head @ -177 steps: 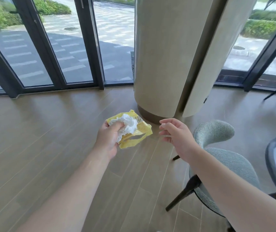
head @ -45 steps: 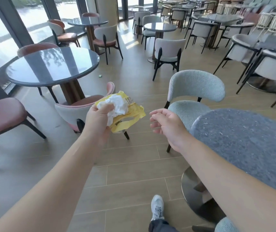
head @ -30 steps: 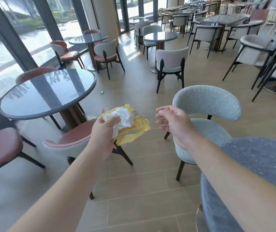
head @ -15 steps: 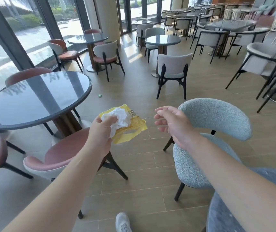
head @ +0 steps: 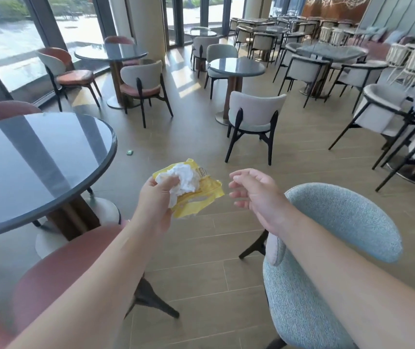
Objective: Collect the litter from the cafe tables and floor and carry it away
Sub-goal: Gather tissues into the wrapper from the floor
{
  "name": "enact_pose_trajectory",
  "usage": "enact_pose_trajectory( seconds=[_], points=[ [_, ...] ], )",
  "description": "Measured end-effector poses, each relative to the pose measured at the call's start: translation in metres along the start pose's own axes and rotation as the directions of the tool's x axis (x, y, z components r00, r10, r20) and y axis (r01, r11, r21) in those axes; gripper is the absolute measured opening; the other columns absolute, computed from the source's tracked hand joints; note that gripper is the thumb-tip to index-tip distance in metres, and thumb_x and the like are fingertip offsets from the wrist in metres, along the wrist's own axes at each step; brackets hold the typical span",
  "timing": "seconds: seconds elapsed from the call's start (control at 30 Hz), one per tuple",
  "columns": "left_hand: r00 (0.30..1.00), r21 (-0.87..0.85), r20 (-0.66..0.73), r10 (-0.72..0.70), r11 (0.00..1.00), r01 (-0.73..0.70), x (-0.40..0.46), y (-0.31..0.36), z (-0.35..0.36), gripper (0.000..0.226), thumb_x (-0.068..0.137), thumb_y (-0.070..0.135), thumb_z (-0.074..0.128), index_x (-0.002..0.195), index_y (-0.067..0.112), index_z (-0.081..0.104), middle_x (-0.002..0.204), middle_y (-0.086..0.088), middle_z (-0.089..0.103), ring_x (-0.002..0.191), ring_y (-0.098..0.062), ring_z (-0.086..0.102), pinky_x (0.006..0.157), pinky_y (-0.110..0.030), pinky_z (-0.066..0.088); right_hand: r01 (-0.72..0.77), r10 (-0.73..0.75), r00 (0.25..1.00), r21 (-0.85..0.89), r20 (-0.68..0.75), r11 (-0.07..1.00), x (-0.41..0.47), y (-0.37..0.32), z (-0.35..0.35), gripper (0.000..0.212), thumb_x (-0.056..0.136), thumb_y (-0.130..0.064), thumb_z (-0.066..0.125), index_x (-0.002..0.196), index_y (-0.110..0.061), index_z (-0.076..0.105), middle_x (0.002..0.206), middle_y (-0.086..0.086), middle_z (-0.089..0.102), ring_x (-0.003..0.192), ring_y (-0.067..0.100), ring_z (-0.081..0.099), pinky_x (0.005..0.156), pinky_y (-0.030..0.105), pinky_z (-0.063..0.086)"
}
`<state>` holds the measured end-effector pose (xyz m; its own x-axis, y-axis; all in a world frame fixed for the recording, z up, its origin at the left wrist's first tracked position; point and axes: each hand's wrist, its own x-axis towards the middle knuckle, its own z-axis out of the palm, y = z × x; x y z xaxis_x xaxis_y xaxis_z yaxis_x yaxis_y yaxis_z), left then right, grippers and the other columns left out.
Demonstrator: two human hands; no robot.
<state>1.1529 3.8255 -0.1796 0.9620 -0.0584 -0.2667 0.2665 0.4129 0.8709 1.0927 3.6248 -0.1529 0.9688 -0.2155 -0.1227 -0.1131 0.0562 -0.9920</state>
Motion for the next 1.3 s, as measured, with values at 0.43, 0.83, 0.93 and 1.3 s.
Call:
enact_pose_trajectory(
  seconds=[0.43,0.83,0.93,1.3],
  points=[
    [0.999,0.057,0.044,0.0,0.998,-0.003,0.17,0.033,0.036,0.019,0.093,0.001,0.059,0.097,0.018,0.066,0.083,-0.002,0.078,0.071,-0.021,0.076,0.052,-0.035,0.057,-0.001,0.004,0.999,0.059,-0.051,0.998,0.167,-0.021,0.011,0.011,0.093,-0.018,0.057,0.095,-0.016,0.067,0.09,0.004,0.066,0.076,0.016,0.063,0.063,0.028,0.052],
    [0.993,0.111,-0.113,-0.023,0.993,0.035,0.348,0.031,0.086,0.018,0.093,0.0,0.059,0.096,0.017,0.064,0.076,-0.002,0.077,0.065,-0.02,0.075,0.047,-0.035,0.056,-0.097,0.093,0.995,0.137,0.037,0.986,0.372,-0.013,-0.018,0.011,0.095,-0.015,0.056,0.095,-0.014,0.067,0.09,0.006,0.063,0.074,0.017,0.061,0.062,0.027,0.05],
    [0.986,0.127,-0.168,-0.018,0.991,0.04,0.4,0.046,0.114,0.018,0.092,0.0,0.061,0.096,0.017,0.063,0.076,-0.002,0.076,0.062,-0.02,0.074,0.045,-0.033,0.054,-0.127,0.117,0.99,0.129,0.083,0.983,0.432,-0.021,-0.029,0.012,0.095,-0.016,0.056,0.094,-0.015,0.067,0.09,0.005,0.064,0.073,0.015,0.062,0.06,0.025,0.05],
    [0.979,0.131,-0.18,0.1,0.988,-0.077,0.536,0.099,0.178,0.017,0.091,0.002,0.061,0.095,0.018,0.061,0.074,0.0,0.076,0.063,-0.021,0.075,0.046,-0.034,0.056,-0.058,0.037,0.978,0.096,0.206,0.994,0.605,-0.074,-0.034,0.012,0.092,-0.019,0.056,0.094,-0.017,0.068,0.089,0.003,0.066,0.073,0.015,0.064,0.062,0.029,0.05]
  ],
)
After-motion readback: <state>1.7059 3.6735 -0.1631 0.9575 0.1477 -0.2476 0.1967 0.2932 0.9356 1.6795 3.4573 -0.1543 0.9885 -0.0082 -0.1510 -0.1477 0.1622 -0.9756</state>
